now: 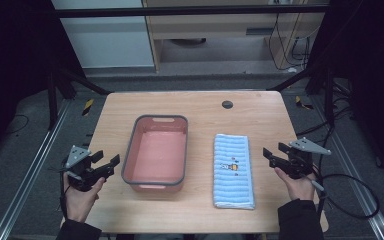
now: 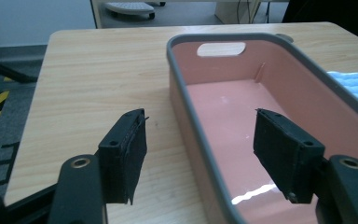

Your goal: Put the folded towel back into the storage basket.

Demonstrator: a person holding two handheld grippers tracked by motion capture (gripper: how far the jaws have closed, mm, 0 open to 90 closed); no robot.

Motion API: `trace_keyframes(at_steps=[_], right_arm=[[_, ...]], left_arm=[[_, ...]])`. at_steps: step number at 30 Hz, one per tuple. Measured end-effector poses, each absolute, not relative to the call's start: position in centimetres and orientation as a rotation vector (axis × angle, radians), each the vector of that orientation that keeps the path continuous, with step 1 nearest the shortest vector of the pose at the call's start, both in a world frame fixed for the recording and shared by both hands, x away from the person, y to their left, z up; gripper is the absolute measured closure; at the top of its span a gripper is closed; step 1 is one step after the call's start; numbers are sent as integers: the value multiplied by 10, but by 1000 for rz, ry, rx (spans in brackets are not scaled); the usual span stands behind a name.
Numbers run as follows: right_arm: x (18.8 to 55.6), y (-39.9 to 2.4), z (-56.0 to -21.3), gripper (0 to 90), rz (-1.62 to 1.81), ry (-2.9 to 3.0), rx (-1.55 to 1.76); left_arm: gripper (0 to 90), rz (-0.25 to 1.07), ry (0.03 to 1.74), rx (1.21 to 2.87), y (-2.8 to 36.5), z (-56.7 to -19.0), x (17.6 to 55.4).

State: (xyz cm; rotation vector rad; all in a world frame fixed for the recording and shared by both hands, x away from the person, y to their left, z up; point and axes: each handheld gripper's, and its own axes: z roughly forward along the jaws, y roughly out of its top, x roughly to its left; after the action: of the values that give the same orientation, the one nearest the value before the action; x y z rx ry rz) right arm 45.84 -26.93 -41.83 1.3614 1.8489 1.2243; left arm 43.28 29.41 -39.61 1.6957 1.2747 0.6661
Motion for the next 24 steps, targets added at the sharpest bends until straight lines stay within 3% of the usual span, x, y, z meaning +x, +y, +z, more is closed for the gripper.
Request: trace_keyframes(at_steps=[24], right_arm=[[491,-254,-387,340,1268,1841,1325]], left_arm=[[318,619,1130,1752,205,-386,445]])
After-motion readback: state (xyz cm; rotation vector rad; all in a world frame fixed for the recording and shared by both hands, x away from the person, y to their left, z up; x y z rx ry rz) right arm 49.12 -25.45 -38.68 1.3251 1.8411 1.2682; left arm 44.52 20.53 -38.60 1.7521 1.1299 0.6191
